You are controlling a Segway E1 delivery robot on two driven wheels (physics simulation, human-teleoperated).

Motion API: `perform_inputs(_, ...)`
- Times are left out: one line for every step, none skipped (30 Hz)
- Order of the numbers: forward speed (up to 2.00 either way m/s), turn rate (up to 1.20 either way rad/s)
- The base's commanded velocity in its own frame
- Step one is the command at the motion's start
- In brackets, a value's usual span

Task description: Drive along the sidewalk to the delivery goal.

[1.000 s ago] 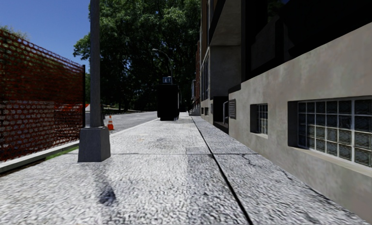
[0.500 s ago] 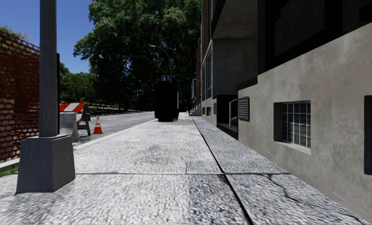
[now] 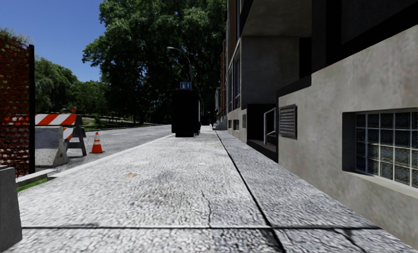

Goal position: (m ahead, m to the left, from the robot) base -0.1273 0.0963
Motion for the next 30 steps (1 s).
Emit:
perform_inputs(0.0,0.0)
perform_inputs(0.0,0.0)
perform_inputs(0.0,0.0)
perform_inputs(0.0,0.0)
perform_inputs(0.0,0.0)
perform_inputs(0.0,0.0)
perform_inputs(0.0,0.0)
perform_inputs(0.0,0.0)
perform_inputs(0.0,0.0)
perform_inputs(0.0,0.0)
perform_inputs(0.0,0.0)
perform_inputs(0.0,0.0)
perform_inputs(0.0,0.0)
perform_inputs(0.0,0.0)
perform_inputs(0.0,0.0)
perform_inputs(0.0,0.0)
perform_inputs(0.0,0.0)
perform_inputs(0.0,0.0)
perform_inputs(0.0,0.0)
perform_inputs(0.0,0.0)
perform_inputs(0.0,0.0)
perform_inputs(0.0,0.0)
perform_inputs(0.0,0.0)
perform_inputs(0.0,0.0)
perform_inputs(0.0,0.0)
perform_inputs(0.0,0.0)
perform_inputs(0.0,0.0)
perform_inputs(0.0,0.0)
perform_inputs(0.0,0.0)
perform_inputs(0.0,0.0)
